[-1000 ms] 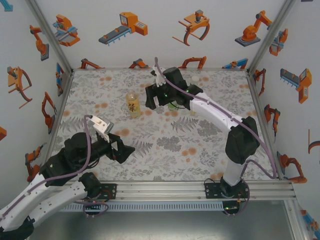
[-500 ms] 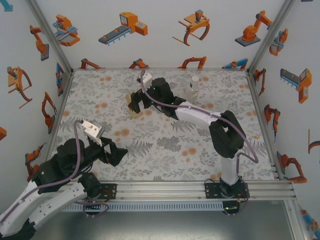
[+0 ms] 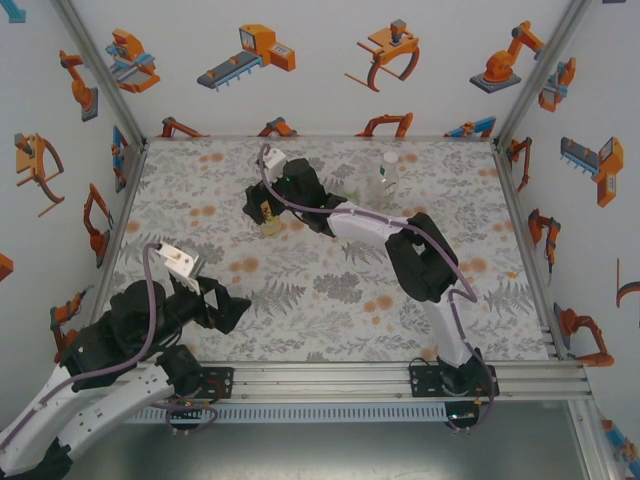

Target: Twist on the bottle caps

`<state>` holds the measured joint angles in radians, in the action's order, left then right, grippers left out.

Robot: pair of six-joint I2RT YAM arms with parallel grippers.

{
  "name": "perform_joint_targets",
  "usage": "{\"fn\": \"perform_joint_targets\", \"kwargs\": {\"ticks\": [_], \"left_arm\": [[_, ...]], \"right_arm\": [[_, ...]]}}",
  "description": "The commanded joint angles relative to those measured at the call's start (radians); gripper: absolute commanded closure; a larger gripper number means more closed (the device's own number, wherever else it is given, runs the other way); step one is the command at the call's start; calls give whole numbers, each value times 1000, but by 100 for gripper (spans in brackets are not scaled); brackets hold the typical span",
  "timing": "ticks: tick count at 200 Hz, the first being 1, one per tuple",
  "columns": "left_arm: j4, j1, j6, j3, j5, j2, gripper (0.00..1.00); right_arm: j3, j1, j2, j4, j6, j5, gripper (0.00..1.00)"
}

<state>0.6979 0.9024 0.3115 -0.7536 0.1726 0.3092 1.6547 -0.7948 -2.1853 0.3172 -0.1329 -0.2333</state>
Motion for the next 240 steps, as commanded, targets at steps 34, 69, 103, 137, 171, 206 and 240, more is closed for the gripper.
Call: {"fn": "perform_joint_targets", "kwargs": {"ticks": [34, 69, 103, 137, 171, 206, 240], "left_arm": [[30, -2, 10, -28, 22, -35, 12], [23, -2, 11, -23, 21, -35, 12], [-2, -2, -10, -22, 16, -28, 12], [-38, -2, -33, -16, 2, -6, 12], [-130, -2, -59, 12, -36, 20, 12], [-280, -3, -116, 46, -137, 85, 12], [-454, -2, -163, 60, -286, 174, 11]], "right_arm": [[51, -14, -10, 8, 10, 15, 27], [48, -16, 22, -36, 30, 10, 38], [35, -18, 92, -103, 42, 9, 43], [-66, -20, 229, -158, 46, 13, 51], [-195, -23, 413, -248, 19, 44, 59], [-304, -23, 616, -361, -47, 75, 60], [-366, -24, 797, -482, -138, 88, 68]]}}
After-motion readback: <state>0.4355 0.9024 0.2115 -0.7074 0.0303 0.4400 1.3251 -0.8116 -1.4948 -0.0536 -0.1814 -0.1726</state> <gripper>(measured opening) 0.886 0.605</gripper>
